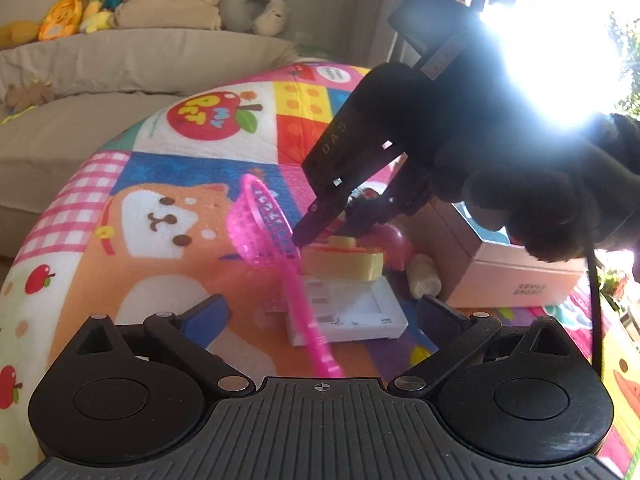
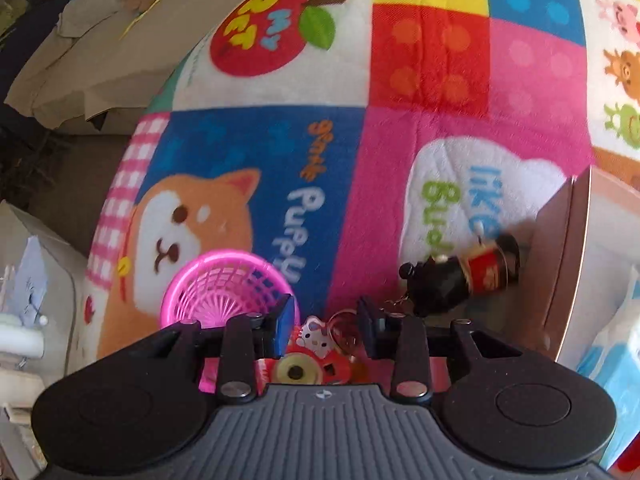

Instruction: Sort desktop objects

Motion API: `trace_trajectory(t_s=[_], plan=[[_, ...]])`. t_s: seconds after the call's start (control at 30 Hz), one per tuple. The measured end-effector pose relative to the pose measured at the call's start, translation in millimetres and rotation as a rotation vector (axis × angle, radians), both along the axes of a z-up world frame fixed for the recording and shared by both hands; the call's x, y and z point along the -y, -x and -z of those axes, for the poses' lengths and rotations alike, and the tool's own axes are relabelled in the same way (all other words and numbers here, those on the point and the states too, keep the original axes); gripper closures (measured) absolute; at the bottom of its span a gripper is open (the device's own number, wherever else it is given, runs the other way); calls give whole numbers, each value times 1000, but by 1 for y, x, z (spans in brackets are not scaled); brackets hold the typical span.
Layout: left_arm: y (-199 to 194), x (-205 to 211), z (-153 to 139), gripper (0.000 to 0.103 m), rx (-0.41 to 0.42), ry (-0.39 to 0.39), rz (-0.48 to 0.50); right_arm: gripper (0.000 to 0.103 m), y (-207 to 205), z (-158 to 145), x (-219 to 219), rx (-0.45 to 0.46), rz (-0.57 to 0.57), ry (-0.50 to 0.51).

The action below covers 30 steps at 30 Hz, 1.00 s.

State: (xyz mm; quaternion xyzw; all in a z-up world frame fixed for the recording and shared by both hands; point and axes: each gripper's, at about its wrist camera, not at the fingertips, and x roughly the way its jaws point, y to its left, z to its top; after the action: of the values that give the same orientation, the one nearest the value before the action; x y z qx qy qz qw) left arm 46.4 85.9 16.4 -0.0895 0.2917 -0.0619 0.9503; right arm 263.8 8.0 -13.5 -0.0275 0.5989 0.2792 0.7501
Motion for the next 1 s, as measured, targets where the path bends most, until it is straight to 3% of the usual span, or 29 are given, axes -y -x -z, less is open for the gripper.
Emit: trace_trajectory(t_s=[0.1, 0.27, 0.33, 0.47, 0.57, 0.8, 0.9, 1.0], plan=[[13, 10, 3, 0, -16, -32, 36, 70, 36, -12, 12, -34, -40, -48], [21, 20, 3, 0, -34, -54, 34, 66, 80, -60, 51, 342, -60, -6], [22, 24, 2, 0, -35, -74, 25, 65, 85, -64, 64, 391, -34, 20], [30, 29, -2, 0, -25, -114, 36, 65, 110, -57, 75, 529, -88, 67], [32, 27, 1, 0, -40, -168, 2, 65, 127, -42, 72, 569, -137, 49], [36, 9, -2, 0, -29, -368, -191, 65, 173, -7, 65, 652, -173, 4], [32, -5, -8, 0, -43, -301, -232, 64, 187, 2, 76, 683, -160, 19], [32, -2, -15, 0, -25, -232, -183, 64, 188, 10, 91, 681, -110, 6]])
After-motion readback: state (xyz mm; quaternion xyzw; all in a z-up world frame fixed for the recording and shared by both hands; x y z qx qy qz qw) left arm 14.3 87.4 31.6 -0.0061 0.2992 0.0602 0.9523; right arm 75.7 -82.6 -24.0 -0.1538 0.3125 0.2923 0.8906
